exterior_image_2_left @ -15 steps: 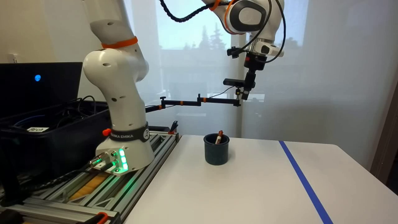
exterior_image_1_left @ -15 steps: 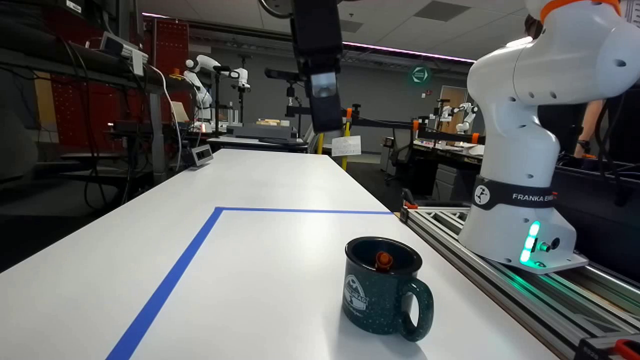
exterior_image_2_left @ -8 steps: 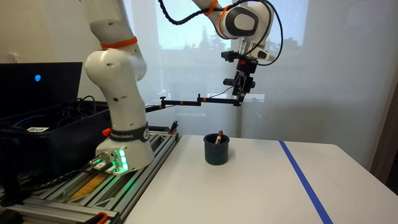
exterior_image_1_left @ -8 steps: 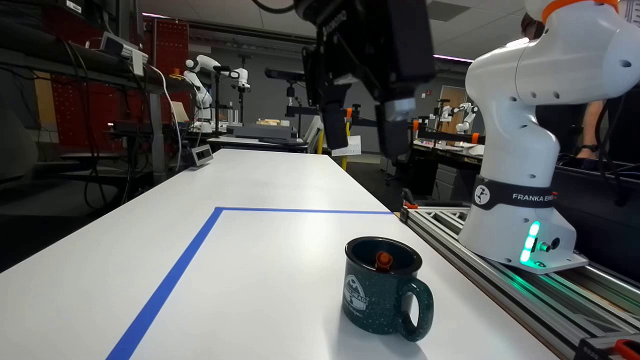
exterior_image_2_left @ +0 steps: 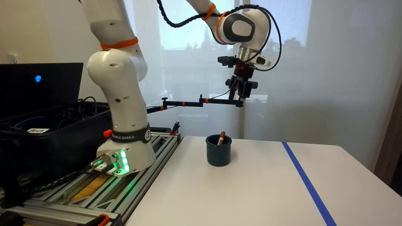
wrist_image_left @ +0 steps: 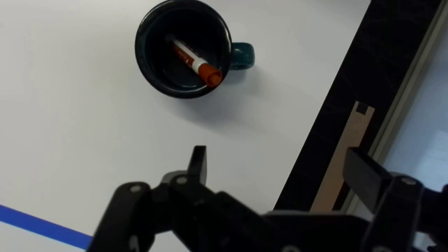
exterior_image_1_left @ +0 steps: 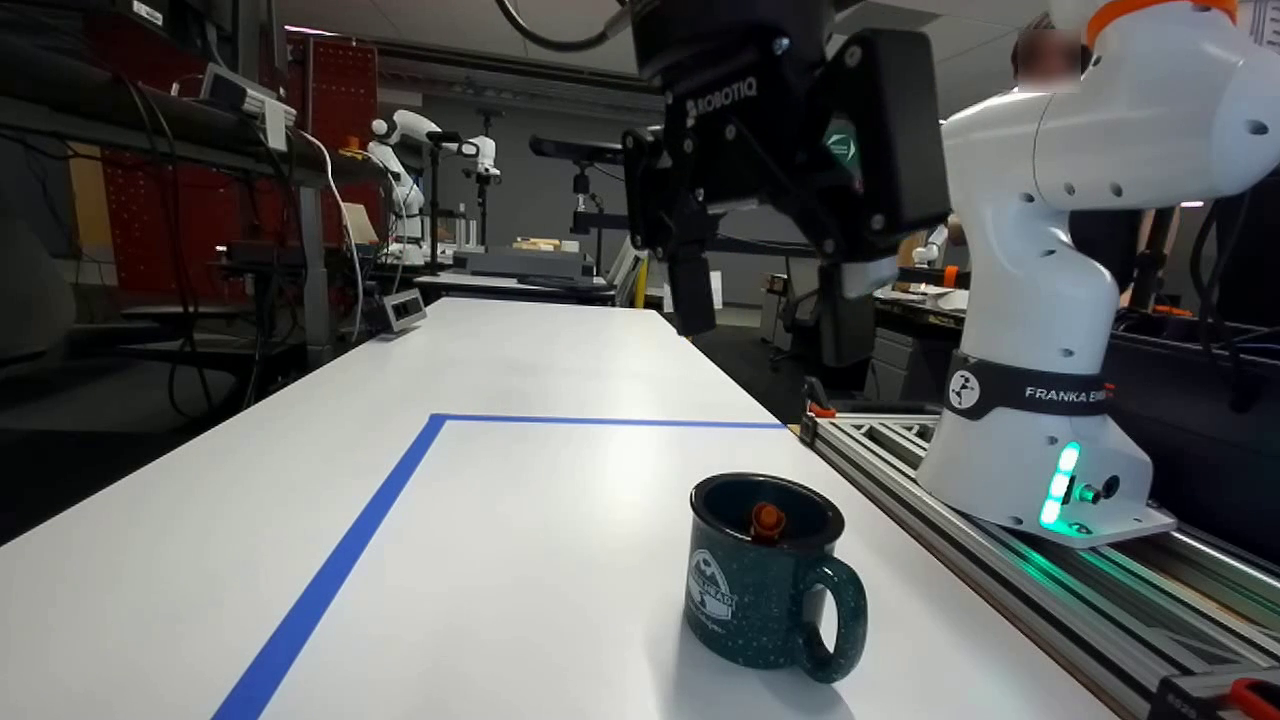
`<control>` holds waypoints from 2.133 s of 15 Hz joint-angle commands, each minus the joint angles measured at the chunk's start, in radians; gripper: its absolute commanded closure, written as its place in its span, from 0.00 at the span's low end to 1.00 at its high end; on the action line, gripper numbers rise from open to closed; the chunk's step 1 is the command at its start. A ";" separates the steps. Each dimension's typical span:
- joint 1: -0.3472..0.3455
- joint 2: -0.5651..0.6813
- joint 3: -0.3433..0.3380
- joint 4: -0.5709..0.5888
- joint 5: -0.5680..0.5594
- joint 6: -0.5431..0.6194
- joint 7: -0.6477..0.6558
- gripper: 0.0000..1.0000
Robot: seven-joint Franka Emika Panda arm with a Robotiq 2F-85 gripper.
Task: Take the marker out of the cup
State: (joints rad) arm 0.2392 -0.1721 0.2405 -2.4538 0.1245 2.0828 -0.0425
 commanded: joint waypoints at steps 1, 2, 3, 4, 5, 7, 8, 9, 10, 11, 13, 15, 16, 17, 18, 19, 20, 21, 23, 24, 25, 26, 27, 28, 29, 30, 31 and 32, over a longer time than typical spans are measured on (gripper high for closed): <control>0.010 -0.079 0.000 -0.069 -0.048 0.060 -0.048 0.00; 0.013 -0.103 -0.003 -0.101 -0.051 0.075 -0.068 0.00; 0.019 -0.127 -0.008 -0.137 -0.031 0.100 -0.095 0.00; 0.027 -0.152 -0.011 -0.177 -0.014 0.127 -0.123 0.00; 0.037 -0.175 -0.016 -0.211 0.009 0.144 -0.151 0.00; 0.064 -0.230 -0.023 -0.294 0.051 0.181 -0.187 0.00; 0.076 -0.262 -0.027 -0.330 0.066 0.190 -0.200 0.00; 0.085 -0.286 -0.028 -0.369 0.066 0.208 -0.199 0.00; 0.094 -0.313 -0.030 -0.400 0.066 0.216 -0.200 0.00; 0.068 -0.239 -0.017 -0.304 0.010 0.206 -0.144 0.00; 0.050 -0.261 -0.016 -0.321 -0.043 0.211 -0.117 0.00; 0.002 -0.256 0.006 -0.307 -0.164 0.190 -0.052 0.00; -0.019 -0.248 0.003 -0.304 -0.217 0.189 -0.035 0.00; -0.025 -0.244 -0.015 -0.303 -0.229 0.186 -0.039 0.00; 0.010 -0.233 -0.024 -0.303 -0.182 0.199 -0.060 0.00; -0.003 -0.232 -0.028 -0.303 -0.199 0.199 -0.057 0.00; -0.011 -0.231 -0.030 -0.303 -0.205 0.199 -0.056 0.00; -0.014 -0.231 -0.031 -0.303 -0.206 0.199 -0.056 0.00; -0.010 -0.221 -0.044 -0.297 -0.206 0.217 -0.097 0.00; -0.005 -0.213 -0.052 -0.292 -0.195 0.217 -0.113 0.00; -0.005 -0.204 -0.053 -0.293 -0.198 0.223 -0.118 0.00; 0.001 -0.187 -0.063 -0.297 -0.185 0.238 -0.137 0.00; 0.002 -0.174 -0.066 -0.298 -0.181 0.242 -0.145 0.00; 0.003 -0.150 -0.072 -0.297 -0.173 0.246 -0.158 0.00; 0.002 -0.136 -0.071 -0.297 -0.174 0.253 -0.161 0.00; 0.008 -0.124 -0.070 -0.295 -0.166 0.254 -0.170 0.00; 0.009 -0.109 -0.066 -0.294 -0.167 0.254 -0.169 0.00; 0.013 -0.095 -0.064 -0.294 -0.165 0.262 -0.175 0.00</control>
State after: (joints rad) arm 0.2274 -0.3081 0.1823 -2.7543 -0.0660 2.3230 -0.1898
